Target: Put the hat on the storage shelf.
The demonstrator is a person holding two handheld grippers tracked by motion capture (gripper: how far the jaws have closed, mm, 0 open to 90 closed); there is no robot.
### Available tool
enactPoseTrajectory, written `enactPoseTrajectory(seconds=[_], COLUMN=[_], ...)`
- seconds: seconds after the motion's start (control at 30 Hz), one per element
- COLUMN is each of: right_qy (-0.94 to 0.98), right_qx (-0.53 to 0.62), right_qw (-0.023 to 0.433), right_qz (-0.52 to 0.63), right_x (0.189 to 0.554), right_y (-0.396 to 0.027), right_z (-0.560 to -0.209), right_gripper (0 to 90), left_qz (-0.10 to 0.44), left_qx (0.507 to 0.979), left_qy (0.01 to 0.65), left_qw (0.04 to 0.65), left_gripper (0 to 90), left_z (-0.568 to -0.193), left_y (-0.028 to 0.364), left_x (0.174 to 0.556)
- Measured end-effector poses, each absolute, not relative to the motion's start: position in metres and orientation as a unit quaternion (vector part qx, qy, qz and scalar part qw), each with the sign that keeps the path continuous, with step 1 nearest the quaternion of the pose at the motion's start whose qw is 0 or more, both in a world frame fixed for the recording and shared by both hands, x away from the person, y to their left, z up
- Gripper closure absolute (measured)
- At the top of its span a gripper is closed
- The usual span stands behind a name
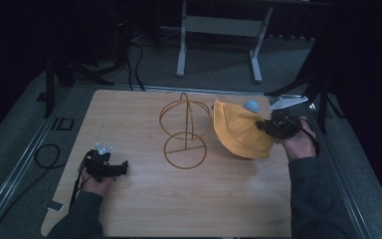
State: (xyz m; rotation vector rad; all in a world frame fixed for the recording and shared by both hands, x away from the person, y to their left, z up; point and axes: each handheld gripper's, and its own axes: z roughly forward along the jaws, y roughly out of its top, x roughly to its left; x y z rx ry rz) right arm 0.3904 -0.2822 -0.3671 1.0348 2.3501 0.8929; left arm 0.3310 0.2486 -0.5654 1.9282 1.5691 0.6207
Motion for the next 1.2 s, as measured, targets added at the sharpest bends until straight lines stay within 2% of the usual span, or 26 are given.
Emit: enactPoseTrajectory(seconds=[1.2], right_qy=[0.823], right_qx=[0.335], right_qw=[0.223], right_qz=[0.401], right_x=[0.375], right_y=[-0.281], right_z=[-0.318], right_gripper=[84.1], left_qz=[0.232], left_qx=[0.722], left_qy=[0.586], left_qw=[0.285], left_gripper=[0.2], left_z=[-0.565], left_y=[0.249], left_x=[0.331])
